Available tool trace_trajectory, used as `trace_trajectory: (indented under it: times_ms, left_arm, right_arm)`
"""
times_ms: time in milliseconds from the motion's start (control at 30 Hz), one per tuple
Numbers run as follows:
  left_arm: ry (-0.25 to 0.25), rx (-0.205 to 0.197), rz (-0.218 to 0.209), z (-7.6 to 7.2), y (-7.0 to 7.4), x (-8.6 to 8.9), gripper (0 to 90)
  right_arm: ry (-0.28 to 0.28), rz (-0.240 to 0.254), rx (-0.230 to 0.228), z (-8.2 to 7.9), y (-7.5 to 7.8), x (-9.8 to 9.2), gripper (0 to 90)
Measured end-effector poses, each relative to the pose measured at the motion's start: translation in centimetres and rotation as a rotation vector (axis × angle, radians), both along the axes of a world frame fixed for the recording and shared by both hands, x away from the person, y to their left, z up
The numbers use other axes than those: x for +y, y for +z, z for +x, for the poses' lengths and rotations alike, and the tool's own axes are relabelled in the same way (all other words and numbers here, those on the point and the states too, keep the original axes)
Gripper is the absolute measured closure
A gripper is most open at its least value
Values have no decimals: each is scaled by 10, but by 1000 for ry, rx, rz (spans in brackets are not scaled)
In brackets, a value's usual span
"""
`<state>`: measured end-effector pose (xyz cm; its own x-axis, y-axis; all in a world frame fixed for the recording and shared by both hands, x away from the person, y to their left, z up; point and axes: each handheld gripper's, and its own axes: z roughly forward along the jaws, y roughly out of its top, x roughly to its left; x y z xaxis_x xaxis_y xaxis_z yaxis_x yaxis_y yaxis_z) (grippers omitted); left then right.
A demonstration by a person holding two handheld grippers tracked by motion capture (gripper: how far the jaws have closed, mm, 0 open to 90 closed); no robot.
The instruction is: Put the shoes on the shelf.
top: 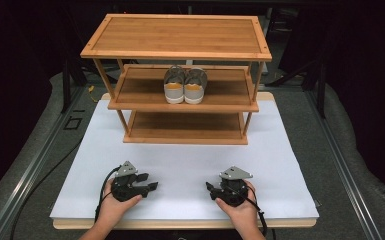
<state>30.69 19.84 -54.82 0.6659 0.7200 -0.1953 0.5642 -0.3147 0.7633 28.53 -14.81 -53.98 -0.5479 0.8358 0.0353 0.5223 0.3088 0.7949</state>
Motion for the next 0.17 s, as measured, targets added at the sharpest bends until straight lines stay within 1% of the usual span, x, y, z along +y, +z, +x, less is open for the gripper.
trace_trajectory:
  times_ms: [67,167]
  left_arm:
    - [-1,3,2,0,0,0,428]
    - [2,25,-6,2,1,0,428]
  right_arm:
    - [-2,1,3,0,0,0,363]
    - [0,0,7,0,0,-1,359]
